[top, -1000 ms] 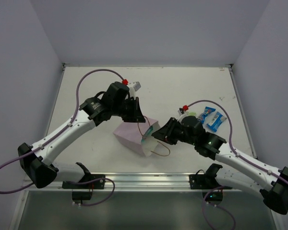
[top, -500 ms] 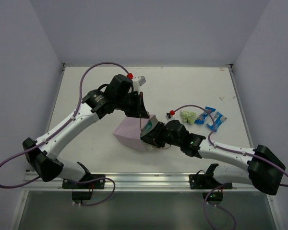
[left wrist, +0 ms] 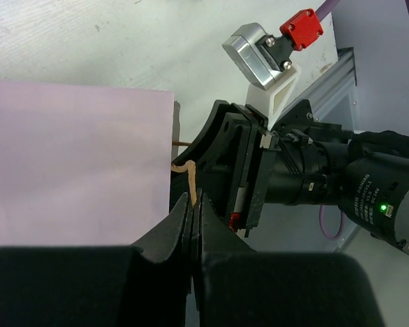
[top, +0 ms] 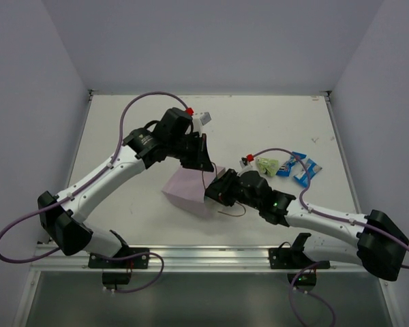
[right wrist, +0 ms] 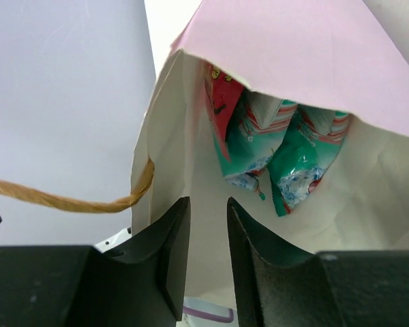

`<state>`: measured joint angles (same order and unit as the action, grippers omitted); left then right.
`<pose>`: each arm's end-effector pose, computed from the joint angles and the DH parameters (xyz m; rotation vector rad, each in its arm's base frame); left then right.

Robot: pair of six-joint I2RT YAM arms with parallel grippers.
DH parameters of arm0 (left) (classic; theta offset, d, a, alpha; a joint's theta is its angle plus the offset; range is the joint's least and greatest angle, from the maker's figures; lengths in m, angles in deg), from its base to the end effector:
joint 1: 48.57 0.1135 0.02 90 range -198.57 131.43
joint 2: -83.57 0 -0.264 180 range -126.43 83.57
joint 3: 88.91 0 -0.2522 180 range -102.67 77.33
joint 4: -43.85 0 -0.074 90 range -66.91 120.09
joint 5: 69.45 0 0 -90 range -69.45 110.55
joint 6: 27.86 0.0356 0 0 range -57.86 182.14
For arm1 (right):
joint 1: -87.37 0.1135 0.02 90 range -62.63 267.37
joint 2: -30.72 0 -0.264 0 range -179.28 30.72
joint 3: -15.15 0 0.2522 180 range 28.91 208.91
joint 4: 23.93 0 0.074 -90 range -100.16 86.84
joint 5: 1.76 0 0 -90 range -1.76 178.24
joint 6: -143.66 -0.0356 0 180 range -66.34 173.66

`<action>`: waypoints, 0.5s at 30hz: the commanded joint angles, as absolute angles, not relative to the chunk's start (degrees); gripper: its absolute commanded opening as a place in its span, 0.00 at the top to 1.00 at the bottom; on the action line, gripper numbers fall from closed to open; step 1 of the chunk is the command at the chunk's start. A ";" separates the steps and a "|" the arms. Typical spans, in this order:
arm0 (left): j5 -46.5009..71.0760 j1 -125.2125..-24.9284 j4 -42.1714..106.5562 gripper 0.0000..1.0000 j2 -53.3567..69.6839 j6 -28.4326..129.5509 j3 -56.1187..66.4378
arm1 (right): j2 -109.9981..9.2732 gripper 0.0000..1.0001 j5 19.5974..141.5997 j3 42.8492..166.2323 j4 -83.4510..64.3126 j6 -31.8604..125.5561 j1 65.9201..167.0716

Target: Take the snacks out of the paper bag

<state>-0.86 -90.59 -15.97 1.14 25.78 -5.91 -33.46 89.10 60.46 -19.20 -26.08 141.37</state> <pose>0.2177 -0.2136 0.3626 0.3261 2.5527 -1.0433 0.1439 0.1972 0.2257 0.5263 2.2525 1.3852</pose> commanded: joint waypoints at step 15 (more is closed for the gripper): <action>-3.97 -90.58 -17.11 1.00 1.92 28.13 -7.40 | -44.17 0.68 92.28 59.31 -36.19 -29.83 141.25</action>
